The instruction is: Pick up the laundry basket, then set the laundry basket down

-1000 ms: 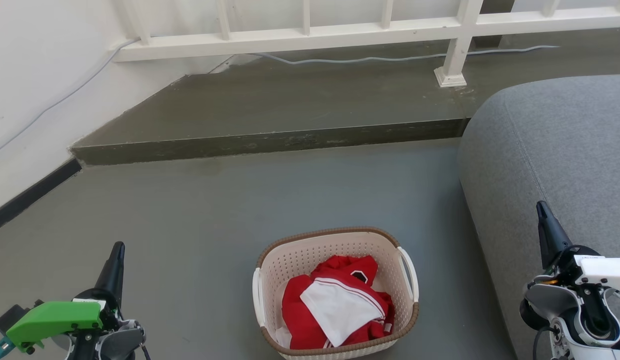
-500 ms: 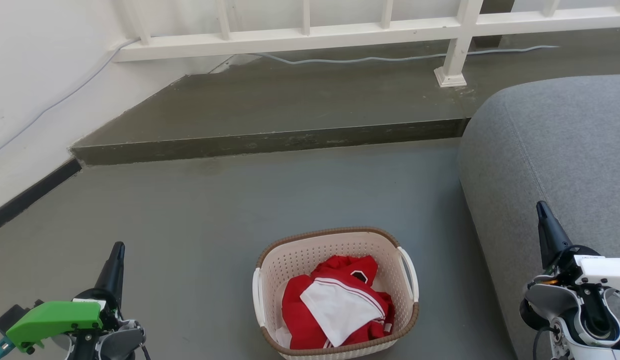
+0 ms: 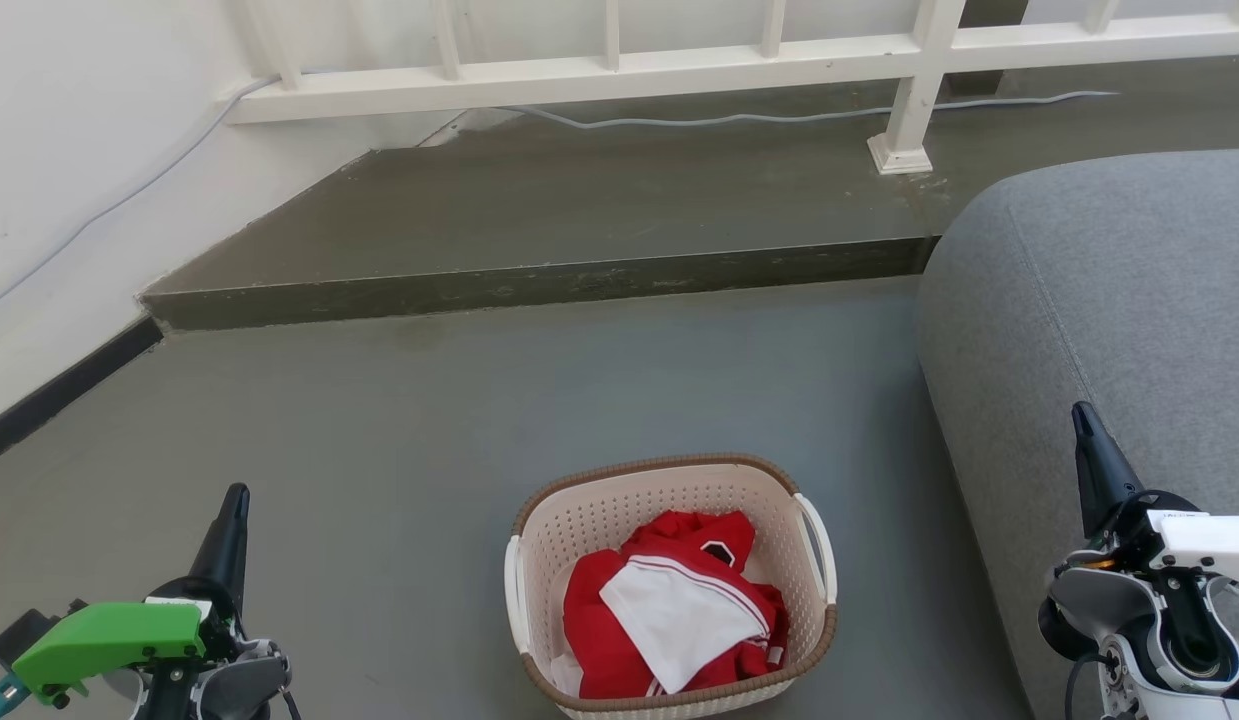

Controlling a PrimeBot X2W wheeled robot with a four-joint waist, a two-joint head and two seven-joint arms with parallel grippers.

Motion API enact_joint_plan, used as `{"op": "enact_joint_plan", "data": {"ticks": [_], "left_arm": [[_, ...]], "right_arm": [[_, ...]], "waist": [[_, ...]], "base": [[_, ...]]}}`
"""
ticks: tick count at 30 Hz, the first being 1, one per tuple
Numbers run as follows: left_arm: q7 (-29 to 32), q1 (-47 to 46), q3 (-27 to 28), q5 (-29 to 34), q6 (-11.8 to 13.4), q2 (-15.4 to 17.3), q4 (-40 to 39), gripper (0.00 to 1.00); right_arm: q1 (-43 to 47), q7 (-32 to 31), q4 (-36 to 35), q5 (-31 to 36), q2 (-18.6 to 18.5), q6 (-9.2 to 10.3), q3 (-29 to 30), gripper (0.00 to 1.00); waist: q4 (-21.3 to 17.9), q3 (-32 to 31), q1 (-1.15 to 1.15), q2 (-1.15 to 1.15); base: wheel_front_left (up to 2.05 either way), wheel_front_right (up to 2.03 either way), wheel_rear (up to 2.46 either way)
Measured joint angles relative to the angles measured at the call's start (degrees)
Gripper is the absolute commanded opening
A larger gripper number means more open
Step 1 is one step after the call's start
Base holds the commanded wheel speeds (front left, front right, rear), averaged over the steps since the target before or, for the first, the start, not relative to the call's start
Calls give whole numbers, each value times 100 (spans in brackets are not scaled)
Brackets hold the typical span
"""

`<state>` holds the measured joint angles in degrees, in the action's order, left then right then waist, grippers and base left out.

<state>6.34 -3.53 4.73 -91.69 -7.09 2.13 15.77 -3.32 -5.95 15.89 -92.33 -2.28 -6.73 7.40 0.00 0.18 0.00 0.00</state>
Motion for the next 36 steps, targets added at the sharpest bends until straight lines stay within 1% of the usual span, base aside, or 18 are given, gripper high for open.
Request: {"op": "enact_joint_plan", "data": {"ticks": [15,16,22,36], "left_arm": [[0,0,0,0,0,0,0,0],[0,0,0,0,0,0,0,100],[-3,238,-35,0,7,-127,276,100],[-137,236,-49,10,5,-123,194,100]], "right_arm": [[0,-15,0,0,0,0,1,0],[0,-15,0,0,0,0,1,100],[280,-14,274,0,140,26,-30,100],[271,198,115,48,140,26,-190,100]], "waist": [[0,0,0,0],[0,0,0,0],[0,1,0,0],[0,16,0,0]], "base": [[0,0,0],[0,0,0],[0,0,0],[0,0,0]]}}
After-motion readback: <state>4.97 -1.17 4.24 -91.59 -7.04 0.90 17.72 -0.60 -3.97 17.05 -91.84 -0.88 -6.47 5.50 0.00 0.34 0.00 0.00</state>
